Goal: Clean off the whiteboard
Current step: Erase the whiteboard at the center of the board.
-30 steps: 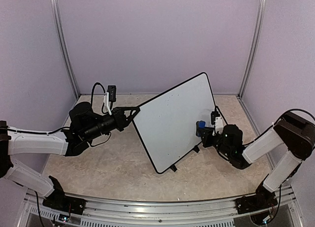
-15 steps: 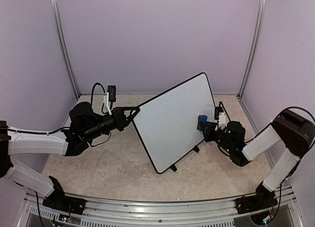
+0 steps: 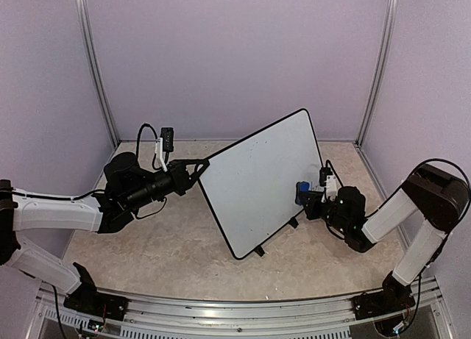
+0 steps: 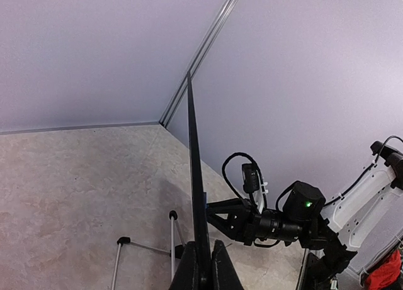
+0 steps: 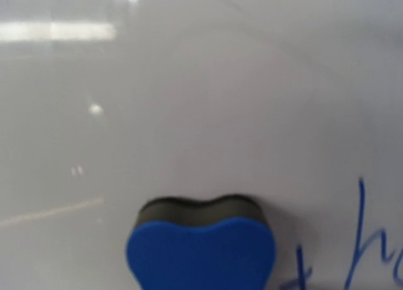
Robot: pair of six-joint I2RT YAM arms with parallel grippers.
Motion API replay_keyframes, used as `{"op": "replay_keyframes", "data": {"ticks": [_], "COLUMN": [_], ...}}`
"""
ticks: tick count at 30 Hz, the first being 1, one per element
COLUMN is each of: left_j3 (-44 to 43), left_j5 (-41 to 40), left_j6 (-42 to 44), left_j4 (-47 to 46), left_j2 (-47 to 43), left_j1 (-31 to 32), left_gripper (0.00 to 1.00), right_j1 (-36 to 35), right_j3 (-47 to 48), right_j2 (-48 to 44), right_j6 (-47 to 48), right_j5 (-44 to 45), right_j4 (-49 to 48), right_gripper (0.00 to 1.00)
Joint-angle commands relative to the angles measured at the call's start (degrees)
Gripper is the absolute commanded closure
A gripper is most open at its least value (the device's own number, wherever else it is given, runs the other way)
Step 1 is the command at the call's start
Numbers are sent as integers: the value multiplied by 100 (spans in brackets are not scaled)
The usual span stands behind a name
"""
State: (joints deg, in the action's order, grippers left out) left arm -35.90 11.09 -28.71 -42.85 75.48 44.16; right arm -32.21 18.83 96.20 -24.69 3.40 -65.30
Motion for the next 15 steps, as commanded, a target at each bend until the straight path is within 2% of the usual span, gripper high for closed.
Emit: {"op": "replay_keyframes", "data": {"ticks": [1,8,15], "left_j3": [197,215,224], "left_j5": [877,855,864], "left_j6": [384,401,393], "left_j4": [671,691,686], "left_j2": [206,153,115], "left_j1": [146,145,146], "left_gripper": [100,100,100], "right_j1": [-40,44,48], "right_j3": [577,876,303], "right_j2": [-321,-413,-122], "right_j6": [361,461,85], "right_j5": [280,293,281], "right_j4": [448,689,153], "right_gripper": [78,77,78]}}
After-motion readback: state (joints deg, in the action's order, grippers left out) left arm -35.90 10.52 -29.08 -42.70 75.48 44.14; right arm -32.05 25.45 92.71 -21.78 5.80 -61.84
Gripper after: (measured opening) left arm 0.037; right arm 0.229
